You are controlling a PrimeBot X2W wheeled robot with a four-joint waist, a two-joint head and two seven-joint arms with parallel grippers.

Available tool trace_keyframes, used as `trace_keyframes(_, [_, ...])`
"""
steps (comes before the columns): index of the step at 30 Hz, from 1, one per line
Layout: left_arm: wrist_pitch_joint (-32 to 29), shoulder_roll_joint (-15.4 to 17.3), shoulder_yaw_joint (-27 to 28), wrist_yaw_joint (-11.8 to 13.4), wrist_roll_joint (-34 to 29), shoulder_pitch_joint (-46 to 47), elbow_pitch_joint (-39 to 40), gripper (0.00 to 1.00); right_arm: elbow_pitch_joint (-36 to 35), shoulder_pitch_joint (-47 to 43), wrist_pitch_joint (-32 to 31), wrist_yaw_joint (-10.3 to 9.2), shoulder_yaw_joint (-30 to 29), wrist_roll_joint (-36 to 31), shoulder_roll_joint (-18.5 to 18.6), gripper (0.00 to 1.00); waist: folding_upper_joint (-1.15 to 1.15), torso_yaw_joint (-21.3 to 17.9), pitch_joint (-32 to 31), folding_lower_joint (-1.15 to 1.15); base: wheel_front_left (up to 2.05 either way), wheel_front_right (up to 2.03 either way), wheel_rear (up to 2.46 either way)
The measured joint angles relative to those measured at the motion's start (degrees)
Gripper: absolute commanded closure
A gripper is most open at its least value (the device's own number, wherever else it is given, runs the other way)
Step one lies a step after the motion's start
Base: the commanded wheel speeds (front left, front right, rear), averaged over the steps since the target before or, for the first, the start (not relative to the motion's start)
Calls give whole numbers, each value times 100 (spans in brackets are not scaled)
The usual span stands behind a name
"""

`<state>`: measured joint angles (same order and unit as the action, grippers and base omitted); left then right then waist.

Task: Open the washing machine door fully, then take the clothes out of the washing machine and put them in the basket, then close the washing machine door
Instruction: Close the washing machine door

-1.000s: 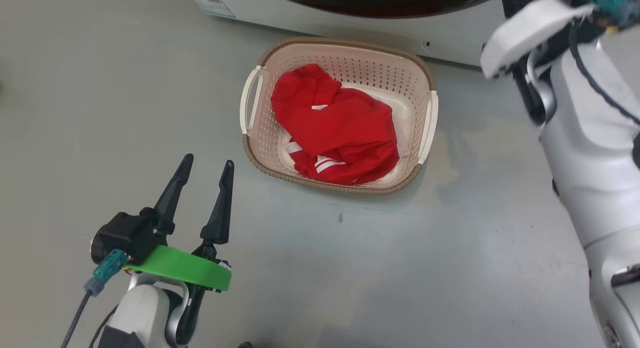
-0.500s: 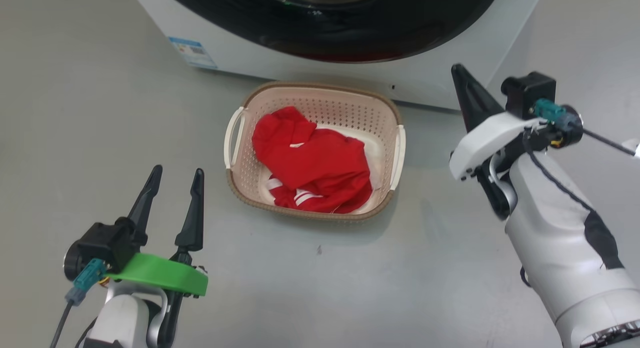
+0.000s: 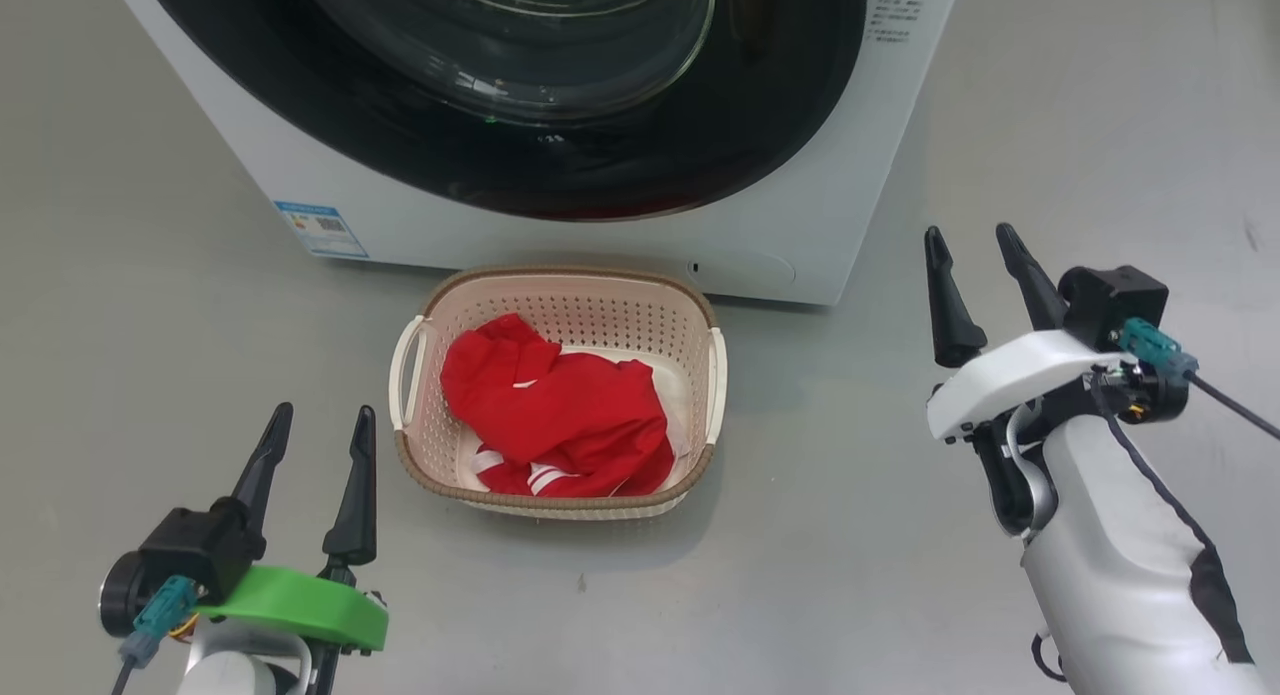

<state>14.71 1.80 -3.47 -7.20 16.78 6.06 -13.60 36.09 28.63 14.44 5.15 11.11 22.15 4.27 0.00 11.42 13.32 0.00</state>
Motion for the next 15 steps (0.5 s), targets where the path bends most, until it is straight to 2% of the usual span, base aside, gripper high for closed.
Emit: trace_keyframes(15, [0,11,313,0,-127,-619,-45,0,-686,-1339,0,-35,-253,-159,-55,0,0,-480,-805,0,0,0,0])
